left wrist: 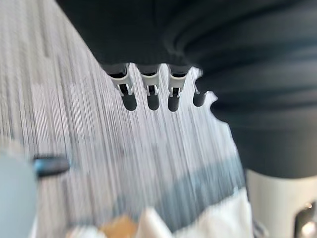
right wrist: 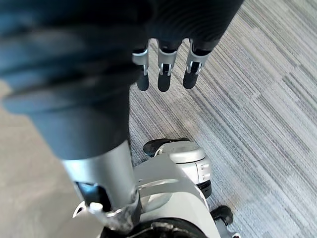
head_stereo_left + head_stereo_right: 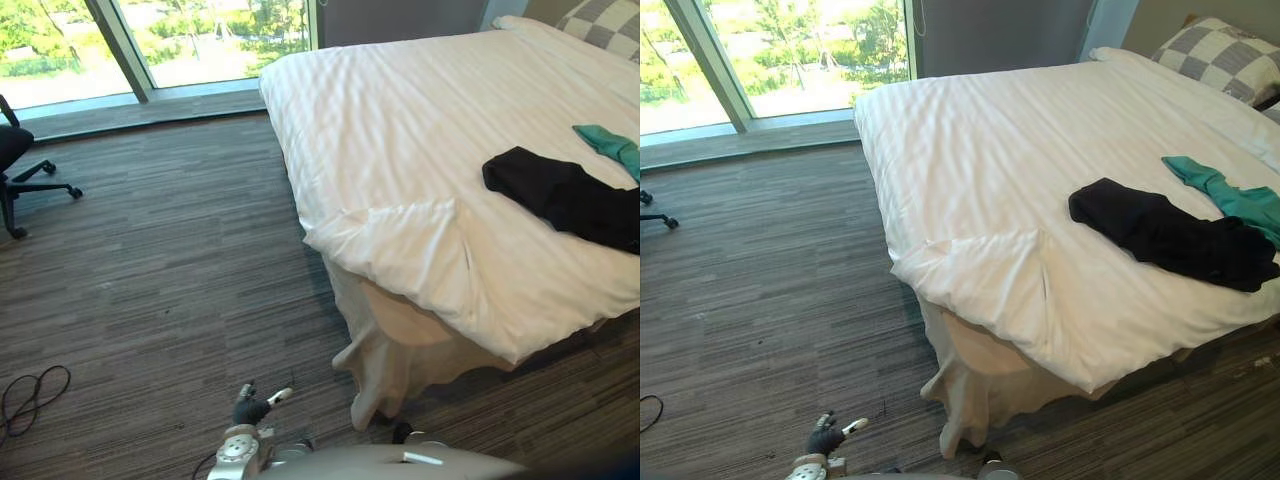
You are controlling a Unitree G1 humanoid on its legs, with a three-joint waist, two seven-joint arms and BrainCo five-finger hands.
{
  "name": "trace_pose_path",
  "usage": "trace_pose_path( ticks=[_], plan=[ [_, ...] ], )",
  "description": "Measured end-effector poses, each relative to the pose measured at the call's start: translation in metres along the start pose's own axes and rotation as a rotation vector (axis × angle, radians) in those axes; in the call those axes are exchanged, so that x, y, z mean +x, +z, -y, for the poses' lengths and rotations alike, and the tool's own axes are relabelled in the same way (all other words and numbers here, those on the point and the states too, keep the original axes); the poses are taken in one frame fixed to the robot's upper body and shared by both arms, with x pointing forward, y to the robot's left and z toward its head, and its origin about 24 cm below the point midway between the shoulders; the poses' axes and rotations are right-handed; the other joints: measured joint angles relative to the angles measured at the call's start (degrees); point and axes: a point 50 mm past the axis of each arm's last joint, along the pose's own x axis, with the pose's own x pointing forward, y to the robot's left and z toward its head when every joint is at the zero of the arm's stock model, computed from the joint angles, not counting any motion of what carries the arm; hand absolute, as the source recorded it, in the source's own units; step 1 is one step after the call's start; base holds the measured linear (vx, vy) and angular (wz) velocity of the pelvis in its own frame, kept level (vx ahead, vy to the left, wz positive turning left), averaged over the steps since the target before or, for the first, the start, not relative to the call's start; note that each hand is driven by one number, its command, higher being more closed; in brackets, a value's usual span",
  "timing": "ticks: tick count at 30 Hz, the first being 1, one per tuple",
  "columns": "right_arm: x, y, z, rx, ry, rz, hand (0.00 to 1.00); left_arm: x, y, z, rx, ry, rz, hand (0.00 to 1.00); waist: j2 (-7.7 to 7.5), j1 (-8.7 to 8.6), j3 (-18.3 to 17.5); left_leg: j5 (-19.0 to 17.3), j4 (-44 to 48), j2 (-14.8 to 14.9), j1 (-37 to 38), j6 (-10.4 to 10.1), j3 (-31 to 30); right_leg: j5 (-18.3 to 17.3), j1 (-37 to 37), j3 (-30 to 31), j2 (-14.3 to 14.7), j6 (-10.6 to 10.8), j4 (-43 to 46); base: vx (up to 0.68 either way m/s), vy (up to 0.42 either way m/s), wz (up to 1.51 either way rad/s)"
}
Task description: Tidy the bed and pick cloth on bed and put in laundry
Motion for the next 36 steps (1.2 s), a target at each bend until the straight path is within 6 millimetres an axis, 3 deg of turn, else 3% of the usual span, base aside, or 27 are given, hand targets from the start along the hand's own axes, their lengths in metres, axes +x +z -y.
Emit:
trace_pose_path(
  ticks=[2, 3, 5, 6, 9, 13, 22, 24, 26, 28, 34, 36],
  plan=[
    [0.000, 0.002, 0.002, 0.037, 0.019, -0.014, 0.00, 0.013, 0.044, -0.041, 0.028, 0.183, 0.181, 0.00, 0.25, -0.01, -0.1, 0.1, -0.2, 0.6, -0.3, -0.4, 0.3, 0.6, 0.0, 0.0, 0.7, -0.6, -1.2, -0.07, -0.048, -0.05],
    [0.000, 0.003, 0.003, 0.037, 0.024, -0.017, 0.00, 0.015, 0.058, -0.050, 0.055, 0.223, 0.243, 0.00, 0.39, -0.01, -0.2, 0.1, -0.2, 0.8, -0.5, -0.4, 0.4, 0.8, 0.0, 0.0, 0.9, -0.7, -1.4, -0.03, -0.045, -0.03],
    [0.000, 0.005, 0.012, 0.039, 0.033, -0.032, 0.00, 0.017, 0.120, -0.065, 0.148, 0.340, 0.505, 0.00, 1.45, -0.02, -0.8, 0.1, -0.3, 0.9, -1.1, -0.5, 0.8, 1.5, 0.0, 0.1, 1.1, -0.6, -2.4, 0.01, -0.021, -0.04],
    [0.000, 0.006, 0.014, 0.043, 0.032, -0.033, 0.00, 0.016, 0.134, -0.066, 0.154, 0.358, 0.559, 0.00, 1.63, 0.00, -0.9, 0.1, -0.3, 0.9, -1.1, -0.5, 1.0, 1.7, 0.0, 0.1, 1.1, -0.5, -2.5, 0.02, 0.003, -0.07],
    [-0.001, 0.007, 0.024, 0.077, 0.020, -0.049, 0.00, 0.003, 0.211, -0.061, 0.131, 0.412, 0.846, 0.00, 3.69, -0.60, -1.6, -0.1, -0.8, 0.9, -1.0, -0.8, 1.8, 2.3, -0.1, 0.8, 1.3, -0.6, -3.3, 0.06, 0.014, -0.11],
    [-0.001, 0.006, 0.019, 0.137, 0.027, -0.050, 0.00, -0.013, 0.265, -0.034, 0.154, 0.343, 1.044, 0.00, 3.75, -1.71, -1.8, -0.1, -0.7, 1.3, -0.8, -0.9, 2.2, 2.3, -0.1, 1.1, 1.8, -0.8, -3.4, 0.08, 0.001, -0.07],
    [0.000, 0.008, 0.012, 0.180, -0.014, -0.031, 0.00, -0.063, 0.319, 0.060, 0.477, 0.041, 1.416, 0.00, 4.03, -4.87, -1.4, -0.7, 0.4, 1.1, -0.2, -1.7, 8.1, 2.4, -2.9, 4.8, 1.6, -0.9, -1.0, 0.03, 0.014, -0.24],
    [0.000, 0.015, 0.009, 0.178, -0.004, 0.000, 0.00, -0.076, 0.333, 0.073, 0.496, 0.021, 1.483, 0.00, 4.02, -5.62, 0.1, -0.8, 1.1, 0.9, -1.9, -1.7, 8.6, 2.4, -5.2, 5.6, 1.2, -0.9, 0.3, -0.07, 0.007, -0.15],
    [0.000, 0.034, -0.001, 0.171, 0.032, 0.066, 0.00, -0.093, 0.357, 0.084, 0.496, 0.054, 1.558, 0.00, 4.02, -7.75, 2.3, -0.8, 1.7, 0.2, -6.1, -1.4, 9.3, 2.5, -9.7, 5.8, 0.4, -0.8, 1.1, -0.16, 0.008, -0.07],
    [0.000, 0.043, -0.008, 0.189, 0.064, 0.116, 0.00, -0.106, 0.372, 0.090, 0.478, 0.096, 1.606, 0.00, 3.92, -8.80, 5.2, -0.4, 1.7, 0.0, -7.6, -0.4, 9.9, 3.4, -11.4, 6.6, 0.3, -0.8, 1.0, -0.15, -0.011, -0.17],
    [-0.005, 0.067, -0.018, 0.197, 0.124, 0.265, 0.00, -0.126, 0.400, 0.105, 0.415, 0.256, 1.638, 0.00, 5.41, -13.18, 8.5, 1.1, 0.8, -0.4, -11.2, -0.2, 13.2, 5.1, -17.2, 10.1, 0.6, -0.9, 0.9, -0.04, -0.019, -0.27],
    [-0.008, 0.068, -0.017, 0.207, 0.128, 0.313, 0.00, -0.143, 0.411, 0.115, 0.362, 0.293, 1.667, 0.00, 6.10, -12.82, 9.0, 1.7, 0.8, -0.7, -12.4, -0.5, 15.8, 5.0, -19.5, 11.4, 0.5, -0.9, 2.0, 0.04, 0.005, -0.26]
  ],
)
